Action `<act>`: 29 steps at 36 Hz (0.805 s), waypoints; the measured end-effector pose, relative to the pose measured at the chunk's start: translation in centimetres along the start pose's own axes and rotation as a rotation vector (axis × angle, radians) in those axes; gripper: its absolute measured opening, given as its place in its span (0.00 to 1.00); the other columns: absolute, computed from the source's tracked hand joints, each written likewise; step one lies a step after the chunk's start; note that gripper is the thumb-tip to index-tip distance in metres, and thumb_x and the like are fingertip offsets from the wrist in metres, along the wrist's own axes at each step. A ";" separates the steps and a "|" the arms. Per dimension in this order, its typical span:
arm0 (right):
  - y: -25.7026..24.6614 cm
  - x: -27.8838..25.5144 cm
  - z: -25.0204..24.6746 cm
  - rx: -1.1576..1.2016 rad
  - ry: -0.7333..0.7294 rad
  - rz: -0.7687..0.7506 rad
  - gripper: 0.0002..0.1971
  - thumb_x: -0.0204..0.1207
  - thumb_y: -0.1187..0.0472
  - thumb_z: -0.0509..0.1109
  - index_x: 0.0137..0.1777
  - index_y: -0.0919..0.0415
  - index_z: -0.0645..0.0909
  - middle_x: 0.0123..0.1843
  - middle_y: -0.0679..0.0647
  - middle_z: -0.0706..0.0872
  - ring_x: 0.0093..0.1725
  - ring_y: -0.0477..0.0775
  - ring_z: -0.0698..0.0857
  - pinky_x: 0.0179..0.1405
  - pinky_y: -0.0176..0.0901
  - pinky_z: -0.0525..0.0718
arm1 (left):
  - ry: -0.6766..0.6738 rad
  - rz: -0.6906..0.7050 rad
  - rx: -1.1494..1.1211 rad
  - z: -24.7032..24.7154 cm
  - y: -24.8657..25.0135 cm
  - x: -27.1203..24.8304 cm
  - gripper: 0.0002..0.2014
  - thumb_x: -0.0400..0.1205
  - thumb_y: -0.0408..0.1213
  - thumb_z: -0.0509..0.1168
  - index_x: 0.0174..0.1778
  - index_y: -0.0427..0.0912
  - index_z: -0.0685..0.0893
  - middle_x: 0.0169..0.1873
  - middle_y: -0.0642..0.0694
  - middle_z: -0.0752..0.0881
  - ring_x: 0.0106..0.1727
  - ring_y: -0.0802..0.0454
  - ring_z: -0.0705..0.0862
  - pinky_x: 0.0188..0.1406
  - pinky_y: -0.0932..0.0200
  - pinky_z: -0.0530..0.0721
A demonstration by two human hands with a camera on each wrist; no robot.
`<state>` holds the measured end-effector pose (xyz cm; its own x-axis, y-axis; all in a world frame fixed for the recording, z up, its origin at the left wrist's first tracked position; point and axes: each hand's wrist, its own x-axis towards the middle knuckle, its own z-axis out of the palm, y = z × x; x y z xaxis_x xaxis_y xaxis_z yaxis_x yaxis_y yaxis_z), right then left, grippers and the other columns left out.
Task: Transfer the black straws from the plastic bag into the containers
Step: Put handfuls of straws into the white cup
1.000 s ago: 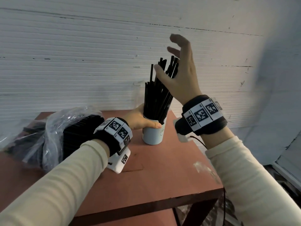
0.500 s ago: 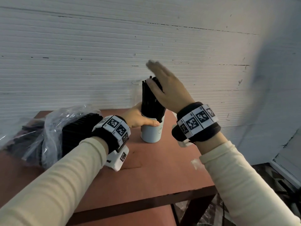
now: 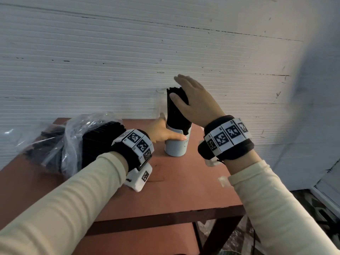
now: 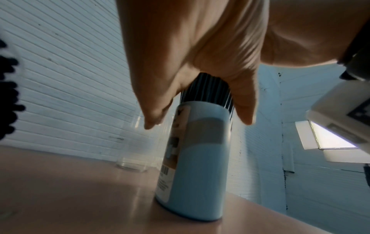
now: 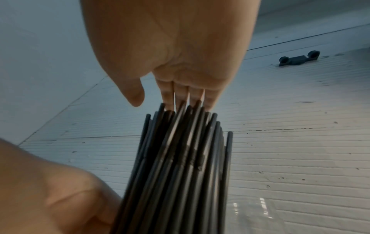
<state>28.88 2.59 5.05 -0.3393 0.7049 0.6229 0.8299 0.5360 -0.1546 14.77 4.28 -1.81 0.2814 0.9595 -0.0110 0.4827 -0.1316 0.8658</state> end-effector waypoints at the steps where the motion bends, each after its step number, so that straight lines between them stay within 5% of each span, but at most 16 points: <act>1: -0.3 -0.1 -0.1 0.027 0.036 -0.014 0.27 0.85 0.50 0.59 0.81 0.60 0.66 0.83 0.54 0.66 0.82 0.54 0.62 0.79 0.42 0.59 | 0.035 -0.004 0.022 -0.2 0.0 -0.4 0.60 0.59 0.53 0.83 0.83 0.43 0.58 0.73 0.53 0.75 0.73 0.50 0.76 0.71 0.55 0.76; 4: -1.8 -0.6 -0.1 0.140 0.172 -0.057 0.23 0.84 0.54 0.62 0.77 0.62 0.71 0.79 0.54 0.70 0.78 0.53 0.68 0.72 0.32 0.58 | 0.230 0.062 0.069 -1.4 -0.4 -2.1 0.44 0.76 0.40 0.75 0.85 0.45 0.58 0.76 0.48 0.72 0.76 0.51 0.72 0.64 0.63 0.72; 7: -3.5 -0.9 0.6 0.190 0.286 -0.099 0.17 0.81 0.58 0.64 0.67 0.63 0.78 0.67 0.56 0.78 0.66 0.54 0.76 0.63 0.29 0.65 | 0.383 0.182 0.105 -3.7 -0.5 -4.5 0.21 0.79 0.36 0.69 0.69 0.53 0.78 0.63 0.52 0.83 0.63 0.54 0.81 0.57 0.63 0.76; 10: -5.5 -1.0 1.7 0.236 0.284 -0.135 0.09 0.78 0.62 0.65 0.55 0.64 0.81 0.50 0.53 0.81 0.51 0.52 0.79 0.52 0.32 0.72 | 0.505 0.250 0.112 -6.5 -0.3 -7.3 0.12 0.76 0.35 0.66 0.53 0.53 0.86 0.52 0.56 0.87 0.55 0.56 0.85 0.57 0.59 0.81; 13: -7.6 -0.9 3.3 0.305 0.132 -0.123 0.06 0.77 0.62 0.65 0.50 0.62 0.81 0.44 0.50 0.81 0.46 0.51 0.79 0.47 0.41 0.78 | 0.648 0.270 0.173 -9.3 -0.9 -9.7 0.10 0.75 0.36 0.67 0.47 0.55 0.88 0.48 0.56 0.87 0.51 0.54 0.86 0.54 0.56 0.83; 17: -10.6 -0.7 5.5 0.295 -0.196 -0.065 0.13 0.80 0.57 0.66 0.61 0.62 0.81 0.57 0.55 0.82 0.55 0.53 0.80 0.51 0.37 0.74 | 0.697 0.165 0.327 -13.3 -3.7 -11.5 0.12 0.72 0.42 0.71 0.51 0.56 0.87 0.53 0.48 0.82 0.55 0.49 0.82 0.55 0.51 0.80; 21: -13.0 -0.7 7.3 0.115 -0.460 -0.071 0.22 0.80 0.48 0.67 0.69 0.61 0.76 0.64 0.59 0.81 0.62 0.58 0.79 0.57 0.43 0.75 | 0.510 -0.030 0.370 -15.8 -6.8 -12.2 0.20 0.69 0.45 0.79 0.55 0.63 0.84 0.59 0.37 0.82 0.51 0.40 0.85 0.49 0.52 0.82; 24: -13.9 -0.9 8.4 -0.021 -0.693 -0.023 0.28 0.78 0.47 0.69 0.74 0.59 0.69 0.66 0.57 0.80 0.62 0.59 0.80 0.54 0.47 0.77 | 0.395 0.005 0.345 -16.1 -8.2 -13.1 0.25 0.70 0.41 0.78 0.59 0.68 0.81 0.59 0.33 0.85 0.54 0.34 0.86 0.55 0.42 0.87; 27: -14.2 -1.2 8.8 -0.037 -0.805 0.015 0.27 0.79 0.50 0.69 0.74 0.59 0.66 0.58 0.56 0.79 0.54 0.58 0.80 0.46 0.43 0.71 | 0.376 0.038 0.306 -16.2 -8.8 -13.5 0.26 0.75 0.31 0.73 0.64 0.63 0.80 0.63 0.40 0.85 0.58 0.35 0.85 0.56 0.44 0.85; 29: -14.2 -1.1 9.0 0.058 -0.780 0.031 0.23 0.79 0.55 0.71 0.70 0.58 0.68 0.52 0.56 0.79 0.45 0.55 0.78 0.43 0.44 0.73 | 0.376 0.046 0.306 -16.4 -9.2 -13.5 0.26 0.76 0.29 0.70 0.63 0.65 0.80 0.62 0.37 0.86 0.57 0.32 0.86 0.54 0.39 0.86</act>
<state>13.52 -1.62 -0.33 -0.5476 0.8310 -0.0979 0.8268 0.5194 -0.2160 -7.06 -3.43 -1.45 0.0165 0.9670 0.2543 0.7141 -0.1894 0.6739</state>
